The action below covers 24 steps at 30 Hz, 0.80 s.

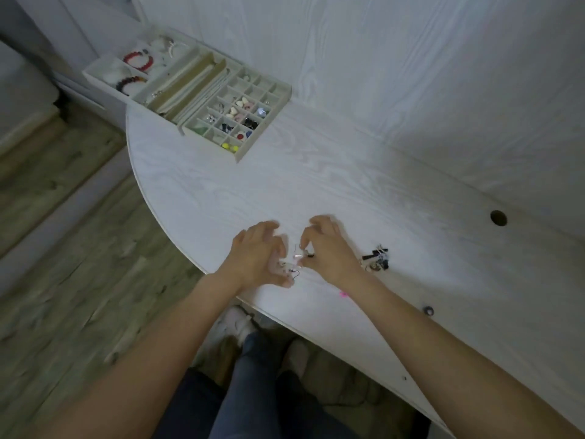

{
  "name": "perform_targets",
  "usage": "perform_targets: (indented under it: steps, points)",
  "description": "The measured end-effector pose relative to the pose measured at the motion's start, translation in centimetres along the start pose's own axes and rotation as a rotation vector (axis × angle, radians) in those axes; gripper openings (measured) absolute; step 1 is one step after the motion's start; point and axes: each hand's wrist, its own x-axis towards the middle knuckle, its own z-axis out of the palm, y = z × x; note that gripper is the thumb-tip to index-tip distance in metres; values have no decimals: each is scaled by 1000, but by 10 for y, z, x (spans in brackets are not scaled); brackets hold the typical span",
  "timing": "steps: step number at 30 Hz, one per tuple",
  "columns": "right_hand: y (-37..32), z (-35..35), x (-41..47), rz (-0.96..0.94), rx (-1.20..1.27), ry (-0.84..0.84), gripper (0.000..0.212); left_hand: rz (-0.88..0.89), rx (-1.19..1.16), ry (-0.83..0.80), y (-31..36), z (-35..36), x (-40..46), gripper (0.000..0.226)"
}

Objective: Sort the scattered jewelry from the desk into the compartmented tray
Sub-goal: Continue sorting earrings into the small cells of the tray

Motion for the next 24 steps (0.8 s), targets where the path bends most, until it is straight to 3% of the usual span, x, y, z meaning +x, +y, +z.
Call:
perform_targets:
  steps: [6,9,13,19,24]
  points:
    - [3,12,-2,6,41,66,15,-84,-12,159,7,13,-6,36]
    - [4,13,-3,14,65,27,9,-96,-104,138,5,15,-3,31]
    - [3,16,-3,-29,55,82,22,-124,-262,118,9,14,2,19]
    - [1,18,-2,-32,114,141,24,-82,-186,82,16,6,8,16]
    - [4,9,1,170,498,136,28,-54,-244,138,13,7,14,13]
